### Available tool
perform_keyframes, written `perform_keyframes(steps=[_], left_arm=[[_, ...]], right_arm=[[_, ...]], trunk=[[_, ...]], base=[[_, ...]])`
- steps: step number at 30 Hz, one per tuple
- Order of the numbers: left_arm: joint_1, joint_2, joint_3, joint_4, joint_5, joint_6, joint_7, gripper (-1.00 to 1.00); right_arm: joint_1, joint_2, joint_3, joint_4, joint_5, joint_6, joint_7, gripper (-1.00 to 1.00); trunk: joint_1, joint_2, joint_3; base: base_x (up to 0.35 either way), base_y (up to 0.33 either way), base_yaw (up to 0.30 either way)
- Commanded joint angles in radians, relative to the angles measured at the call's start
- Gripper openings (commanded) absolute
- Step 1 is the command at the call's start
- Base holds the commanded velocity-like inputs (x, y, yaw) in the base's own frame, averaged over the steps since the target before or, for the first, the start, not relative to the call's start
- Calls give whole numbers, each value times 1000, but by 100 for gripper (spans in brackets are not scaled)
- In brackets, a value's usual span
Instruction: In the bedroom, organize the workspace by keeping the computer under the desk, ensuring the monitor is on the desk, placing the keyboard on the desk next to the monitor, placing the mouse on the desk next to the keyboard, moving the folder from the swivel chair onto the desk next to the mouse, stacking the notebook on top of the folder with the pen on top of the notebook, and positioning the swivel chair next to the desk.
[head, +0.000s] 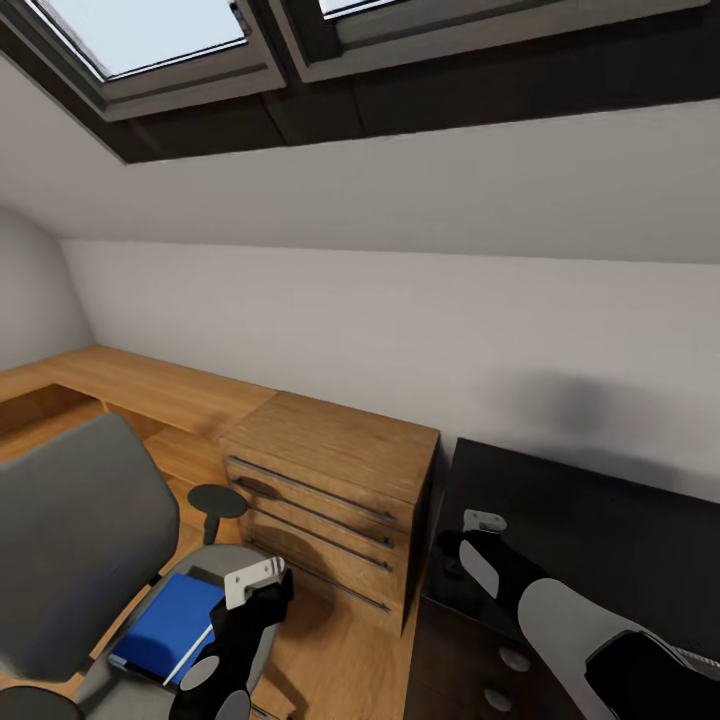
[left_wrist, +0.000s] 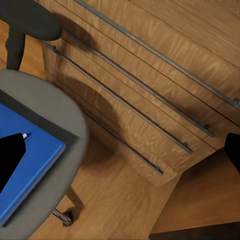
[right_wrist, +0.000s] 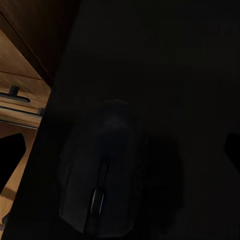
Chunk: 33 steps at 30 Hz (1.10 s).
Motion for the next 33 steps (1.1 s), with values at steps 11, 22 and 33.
perform_keyframes(steps=[11,22,33], left_arm=[[-1,1,-1,-3,7,2,8,100],[-1,1,-1,-3,7,2,8,100],[-1,1,-2,-3,7,3,8,100]], right_arm=[[-1,1,9,-2,-6,6,-7,100],[-1,1,9,-2,-6,6,-7,100],[-1,1,9,-2,-6,6,-5,100]], trunk=[[42,-78,-36],[85,-155,-70],[100,-183,-83]], base=[[0,0,0],[0,0,0],[0,0,0]])
